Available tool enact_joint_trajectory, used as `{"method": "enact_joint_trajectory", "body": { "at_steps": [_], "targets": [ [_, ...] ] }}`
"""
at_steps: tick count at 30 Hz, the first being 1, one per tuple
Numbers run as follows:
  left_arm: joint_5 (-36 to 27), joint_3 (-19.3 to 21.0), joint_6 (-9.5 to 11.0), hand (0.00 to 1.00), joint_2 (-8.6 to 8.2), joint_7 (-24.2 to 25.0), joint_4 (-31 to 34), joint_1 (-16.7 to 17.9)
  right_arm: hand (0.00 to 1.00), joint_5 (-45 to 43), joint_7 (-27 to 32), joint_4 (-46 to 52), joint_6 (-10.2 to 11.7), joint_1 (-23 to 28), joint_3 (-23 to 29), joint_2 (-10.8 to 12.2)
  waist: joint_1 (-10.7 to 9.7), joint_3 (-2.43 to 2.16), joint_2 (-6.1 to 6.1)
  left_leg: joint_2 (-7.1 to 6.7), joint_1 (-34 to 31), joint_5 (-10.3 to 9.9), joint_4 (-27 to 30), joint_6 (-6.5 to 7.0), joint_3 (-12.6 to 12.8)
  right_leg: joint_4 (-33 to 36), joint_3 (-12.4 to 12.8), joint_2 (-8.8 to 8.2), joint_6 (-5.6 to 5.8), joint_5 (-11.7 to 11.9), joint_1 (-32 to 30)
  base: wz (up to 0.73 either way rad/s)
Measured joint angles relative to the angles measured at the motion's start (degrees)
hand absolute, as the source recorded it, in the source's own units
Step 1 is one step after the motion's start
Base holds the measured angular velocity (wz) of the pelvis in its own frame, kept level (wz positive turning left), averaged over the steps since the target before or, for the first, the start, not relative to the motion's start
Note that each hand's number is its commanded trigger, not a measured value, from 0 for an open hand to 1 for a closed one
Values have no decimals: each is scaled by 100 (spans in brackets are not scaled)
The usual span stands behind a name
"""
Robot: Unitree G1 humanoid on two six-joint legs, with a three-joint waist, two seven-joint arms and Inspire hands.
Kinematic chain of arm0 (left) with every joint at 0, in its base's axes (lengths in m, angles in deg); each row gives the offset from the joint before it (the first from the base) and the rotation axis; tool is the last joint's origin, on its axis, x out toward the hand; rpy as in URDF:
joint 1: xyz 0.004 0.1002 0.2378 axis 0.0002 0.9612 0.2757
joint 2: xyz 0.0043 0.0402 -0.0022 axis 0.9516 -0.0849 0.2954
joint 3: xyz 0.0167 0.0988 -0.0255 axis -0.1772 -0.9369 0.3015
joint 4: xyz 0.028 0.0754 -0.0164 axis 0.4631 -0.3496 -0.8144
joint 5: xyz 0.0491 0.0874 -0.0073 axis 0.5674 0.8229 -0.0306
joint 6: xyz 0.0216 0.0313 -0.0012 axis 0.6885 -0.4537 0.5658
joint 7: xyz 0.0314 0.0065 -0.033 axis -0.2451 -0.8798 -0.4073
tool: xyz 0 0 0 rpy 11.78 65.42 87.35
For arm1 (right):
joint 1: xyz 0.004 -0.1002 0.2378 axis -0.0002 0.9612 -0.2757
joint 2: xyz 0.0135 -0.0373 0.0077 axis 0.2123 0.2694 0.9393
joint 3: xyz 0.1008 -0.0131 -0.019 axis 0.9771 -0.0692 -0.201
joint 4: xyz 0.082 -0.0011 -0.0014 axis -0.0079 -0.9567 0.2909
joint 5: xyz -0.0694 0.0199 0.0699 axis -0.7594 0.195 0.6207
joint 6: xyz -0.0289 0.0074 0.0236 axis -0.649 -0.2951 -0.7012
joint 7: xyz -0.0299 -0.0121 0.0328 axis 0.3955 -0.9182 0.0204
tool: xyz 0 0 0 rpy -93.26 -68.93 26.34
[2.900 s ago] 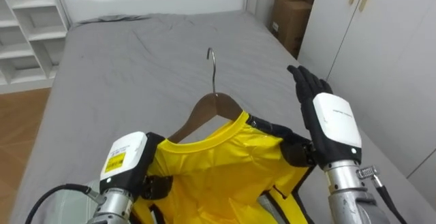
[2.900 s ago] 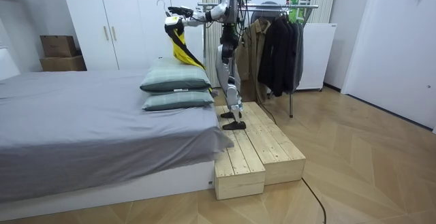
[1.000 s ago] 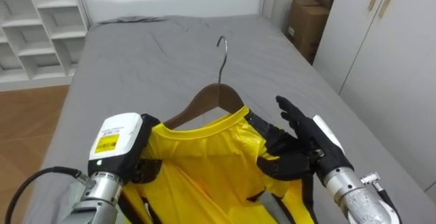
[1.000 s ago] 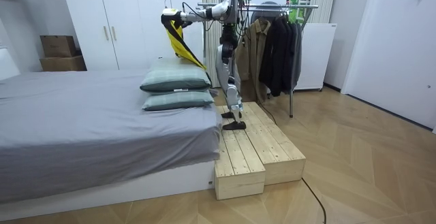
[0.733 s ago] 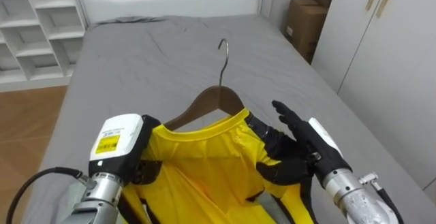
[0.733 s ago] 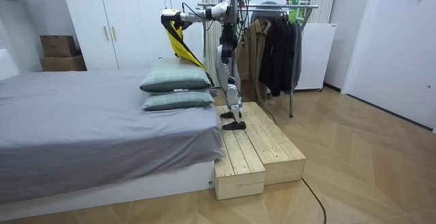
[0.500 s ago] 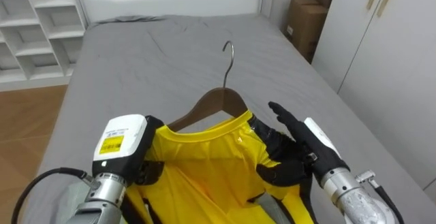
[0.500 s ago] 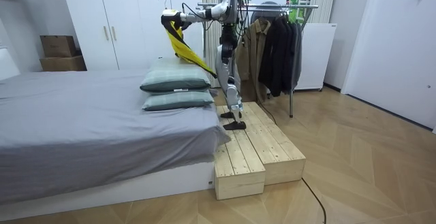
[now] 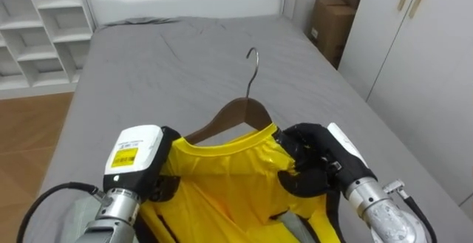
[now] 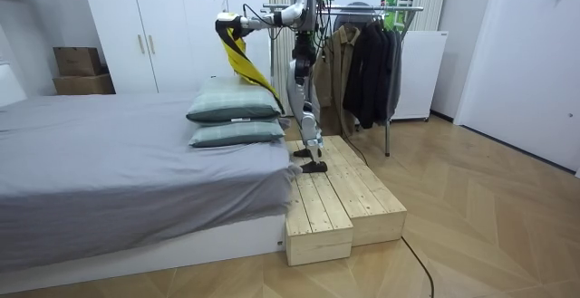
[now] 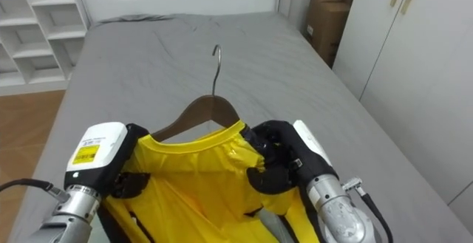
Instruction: Hang clothes
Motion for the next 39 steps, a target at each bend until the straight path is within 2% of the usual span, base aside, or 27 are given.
{"method": "enact_joint_trajectory", "body": {
  "at_steps": [7, 28, 29, 30, 31, 32, 37, 39],
  "targets": [
    [48, -78, 201, 100, 5, -1, 1, 0, 100, -246, -13, -28, -6, 0, -4, -2, 3, -5, -8, 6, 1, 0, -1, 0, 4, 5, 8, -4, 0, 0, -4, 0],
    [129, -163, 219, 98, 22, -2, 1, 0, 100, -252, -14, -119, -6, 10, -4, -8, -65, -48, -57, 13, 8, 0, -1, 0, 0, 3, 21, -4, 0, 0, 5, 0],
    [129, -163, 219, 92, 22, -2, 1, 0, 100, -252, -14, -119, -6, 10, -4, -9, -70, -49, -58, 13, 9, 0, -1, 0, 0, 3, 21, -4, 0, 0, 6, 0],
    [129, -163, 220, 56, 22, -2, 0, 0, 100, -252, -14, -122, -6, 10, -4, -9, -77, -49, -59, 13, 14, 0, -1, 0, 0, 3, 23, -4, 0, 0, 11, 0],
    [129, -163, 220, 49, 22, -2, 1, 0, 100, -252, -14, -125, -6, 9, -4, -8, -80, -49, -59, 13, 17, 0, -1, 0, 1, 3, 24, -4, 0, 0, 14, 0],
    [129, -163, 220, 0, 21, -2, 1, 0, 100, -252, -14, -127, -6, 10, -4, -8, -85, -50, -59, 12, 22, 0, -1, 0, 1, 3, 26, -4, 0, 0, 18, 0],
    [102, -158, 212, 0, -28, -86, 1, 0, 100, -252, -41, -135, -6, 66, -12, -6, -82, -50, -59, 12, 45, 0, -1, 0, 1, -1, 24, -3, 0, 0, 47, 0],
    [35, -149, 212, 0, -114, -145, 1, 0, 100, -252, -104, -164, -6, 110, -65, 3, -84, -51, -56, 12, 59, 0, -1, 0, 2, -2, 25, -4, 0, 0, 61, 0]
  ]
}}
